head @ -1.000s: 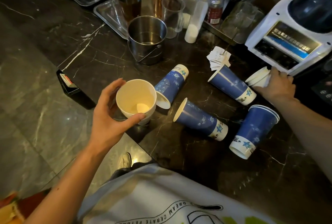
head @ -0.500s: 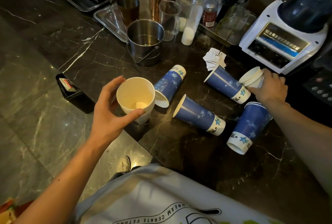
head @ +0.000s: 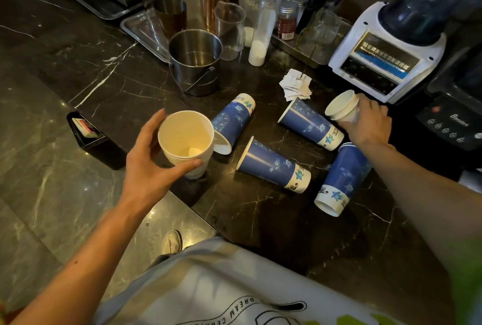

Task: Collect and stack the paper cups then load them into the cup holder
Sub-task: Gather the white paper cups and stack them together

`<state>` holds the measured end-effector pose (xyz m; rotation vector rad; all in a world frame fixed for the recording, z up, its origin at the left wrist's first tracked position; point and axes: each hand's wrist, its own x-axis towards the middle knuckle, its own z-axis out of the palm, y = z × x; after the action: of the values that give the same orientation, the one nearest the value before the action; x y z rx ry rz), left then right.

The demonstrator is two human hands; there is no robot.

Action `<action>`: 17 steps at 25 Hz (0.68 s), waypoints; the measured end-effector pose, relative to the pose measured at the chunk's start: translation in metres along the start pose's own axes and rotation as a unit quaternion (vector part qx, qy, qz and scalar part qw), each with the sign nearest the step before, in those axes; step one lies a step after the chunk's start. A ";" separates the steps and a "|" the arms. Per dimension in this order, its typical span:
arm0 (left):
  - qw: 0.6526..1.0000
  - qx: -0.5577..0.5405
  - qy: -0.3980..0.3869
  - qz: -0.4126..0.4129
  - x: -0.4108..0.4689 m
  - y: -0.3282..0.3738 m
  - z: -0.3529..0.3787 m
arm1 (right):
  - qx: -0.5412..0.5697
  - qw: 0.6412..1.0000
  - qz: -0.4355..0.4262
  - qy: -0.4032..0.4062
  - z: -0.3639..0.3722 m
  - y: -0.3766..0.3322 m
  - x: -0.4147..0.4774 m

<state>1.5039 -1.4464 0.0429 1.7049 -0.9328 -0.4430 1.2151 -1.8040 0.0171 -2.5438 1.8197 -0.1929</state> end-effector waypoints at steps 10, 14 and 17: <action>0.999 -0.004 -0.025 0.023 0.001 0.009 0.018 | 0.126 0.986 -0.044 0.098 -0.035 -0.022 -0.021; 0.999 -0.010 -0.047 0.019 0.002 0.007 0.028 | 0.202 0.969 -0.090 0.108 -0.057 -0.050 -0.048; 0.997 -0.020 -0.075 0.024 0.006 0.006 0.031 | 0.244 0.959 -0.108 0.097 -0.073 -0.073 -0.068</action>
<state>1.4834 -1.4714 0.0391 1.6263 -1.0640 -0.5601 1.2550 -1.7113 0.0886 -2.4122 1.3137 -0.8096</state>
